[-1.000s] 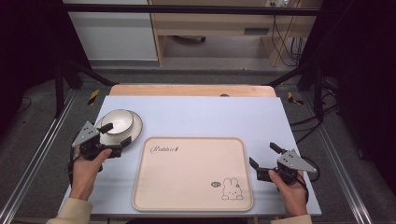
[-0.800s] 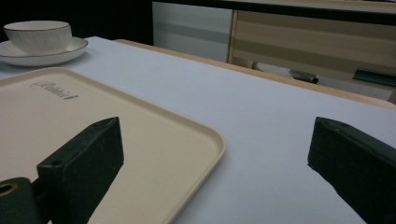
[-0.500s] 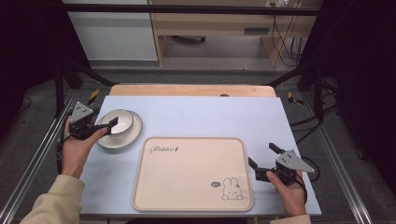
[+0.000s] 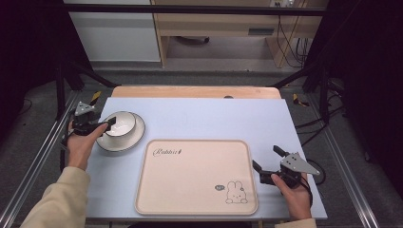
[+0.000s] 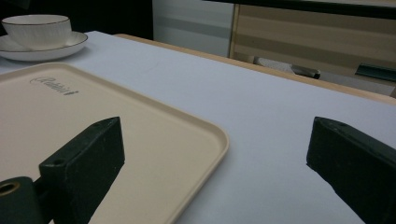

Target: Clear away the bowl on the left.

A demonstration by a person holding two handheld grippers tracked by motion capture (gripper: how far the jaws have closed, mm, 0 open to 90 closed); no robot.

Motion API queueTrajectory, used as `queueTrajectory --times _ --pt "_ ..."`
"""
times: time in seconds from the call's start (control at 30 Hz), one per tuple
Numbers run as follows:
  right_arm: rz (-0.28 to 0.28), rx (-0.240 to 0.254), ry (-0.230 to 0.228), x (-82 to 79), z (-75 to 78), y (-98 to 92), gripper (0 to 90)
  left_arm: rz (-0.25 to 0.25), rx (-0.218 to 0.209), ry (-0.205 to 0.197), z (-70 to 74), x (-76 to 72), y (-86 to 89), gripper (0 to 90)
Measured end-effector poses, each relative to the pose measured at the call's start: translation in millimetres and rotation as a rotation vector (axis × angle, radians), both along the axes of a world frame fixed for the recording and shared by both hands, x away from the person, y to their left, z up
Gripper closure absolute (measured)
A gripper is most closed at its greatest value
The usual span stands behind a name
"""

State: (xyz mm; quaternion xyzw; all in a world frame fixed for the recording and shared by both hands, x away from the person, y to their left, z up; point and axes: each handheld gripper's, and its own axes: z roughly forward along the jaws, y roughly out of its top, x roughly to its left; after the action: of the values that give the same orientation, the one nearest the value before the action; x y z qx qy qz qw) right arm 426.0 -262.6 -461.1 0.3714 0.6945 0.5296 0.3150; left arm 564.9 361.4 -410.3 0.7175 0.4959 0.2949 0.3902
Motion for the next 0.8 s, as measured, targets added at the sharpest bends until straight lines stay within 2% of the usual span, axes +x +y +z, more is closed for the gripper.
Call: queueTrajectory --times 0.07,0.2,0.3,0.4,0.43,0.67,0.8 --pt "0.0 0.0 0.001 0.0 0.0 0.1 4.3 0.007 -0.002 0.002 -1.0 1.0 -0.3 33.1" --pt "0.001 -0.001 0.002 0.2 0.1 -0.1 4.3 0.028 0.022 0.023 -6.1 5.3 -1.1 33.7" --pt "0.002 0.001 0.004 0.2 0.0 -0.4 4.3 0.058 0.015 0.04 -9.4 7.4 0.0 34.1" --pt "0.001 0.001 0.007 0.3 -0.1 -0.6 4.3 0.068 -0.01 0.044 -11.0 8.3 1.6 36.9" --pt "-0.001 0.001 0.009 0.5 -0.4 -0.6 4.4 0.073 -0.019 0.059 -12.4 9.0 2.4 38.4" --pt "-0.003 0.003 0.01 0.2 -0.1 -1.0 4.6 0.093 -0.014 0.106 -16.1 11.1 3.0 44.9" --pt "-0.002 0.004 0.01 0.5 -0.3 -1.2 4.6 0.103 -0.018 0.118 -17.1 11.6 3.3 49.2"
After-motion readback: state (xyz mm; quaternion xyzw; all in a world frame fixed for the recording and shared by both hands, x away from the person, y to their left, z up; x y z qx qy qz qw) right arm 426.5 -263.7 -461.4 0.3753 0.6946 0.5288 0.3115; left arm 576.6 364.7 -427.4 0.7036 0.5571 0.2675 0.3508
